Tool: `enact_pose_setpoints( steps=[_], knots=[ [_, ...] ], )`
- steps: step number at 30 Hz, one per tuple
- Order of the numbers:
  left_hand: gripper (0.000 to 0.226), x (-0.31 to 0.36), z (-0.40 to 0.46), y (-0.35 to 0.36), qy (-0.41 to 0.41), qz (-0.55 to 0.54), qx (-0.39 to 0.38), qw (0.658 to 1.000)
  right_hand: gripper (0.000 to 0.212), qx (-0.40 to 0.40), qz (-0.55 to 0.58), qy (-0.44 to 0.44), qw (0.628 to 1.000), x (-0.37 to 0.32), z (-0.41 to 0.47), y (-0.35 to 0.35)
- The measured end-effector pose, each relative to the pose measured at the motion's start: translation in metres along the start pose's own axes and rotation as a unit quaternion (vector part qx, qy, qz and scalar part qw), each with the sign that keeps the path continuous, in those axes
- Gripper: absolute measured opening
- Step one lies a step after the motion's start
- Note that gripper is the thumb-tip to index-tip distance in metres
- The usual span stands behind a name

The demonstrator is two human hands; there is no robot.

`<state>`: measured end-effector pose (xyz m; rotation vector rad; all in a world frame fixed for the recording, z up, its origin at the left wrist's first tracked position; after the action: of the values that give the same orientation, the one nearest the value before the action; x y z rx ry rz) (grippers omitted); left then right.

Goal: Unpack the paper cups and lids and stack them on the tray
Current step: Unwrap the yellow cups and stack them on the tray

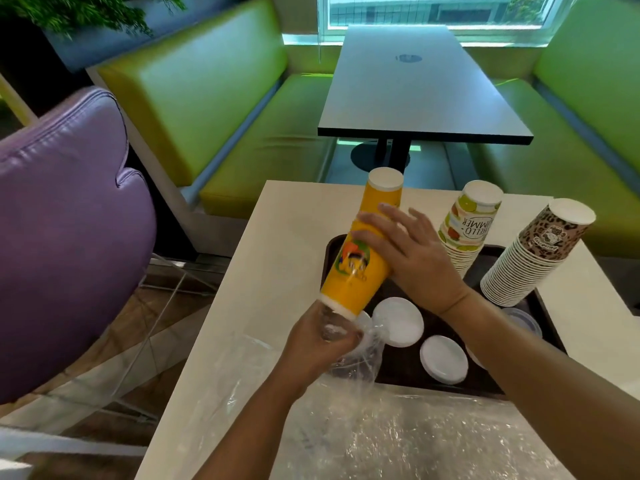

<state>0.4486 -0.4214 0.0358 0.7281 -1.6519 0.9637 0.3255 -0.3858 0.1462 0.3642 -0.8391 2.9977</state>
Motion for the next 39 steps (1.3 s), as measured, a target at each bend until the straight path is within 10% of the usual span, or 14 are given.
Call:
enact_pose_setpoints(
  steps=[12, 39],
  knots=[
    [0.036, -0.006, 0.012, -0.008, -0.015, -0.012, 0.016, 1.000, 0.085, 0.007, 0.135, 0.506, 0.852, 0.112, 0.029, 0.042],
    [0.030, -0.005, 0.015, -0.006, -0.012, -0.010, 0.022, 1.000, 0.103, -0.085, 0.168, 0.680, 0.709, 0.081, -0.080, 0.069]
  ],
)
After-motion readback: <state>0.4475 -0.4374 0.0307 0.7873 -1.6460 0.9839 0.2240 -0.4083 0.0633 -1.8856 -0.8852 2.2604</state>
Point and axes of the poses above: each hand's wrist, its own z-axis towards the middle knuckle, its own y-axis out of the palm, x = y × z, the point moved 10 cm from there along z, towards the middle knuckle, and after that the axes turned 15 degrees about x, right-handed, at the moved point
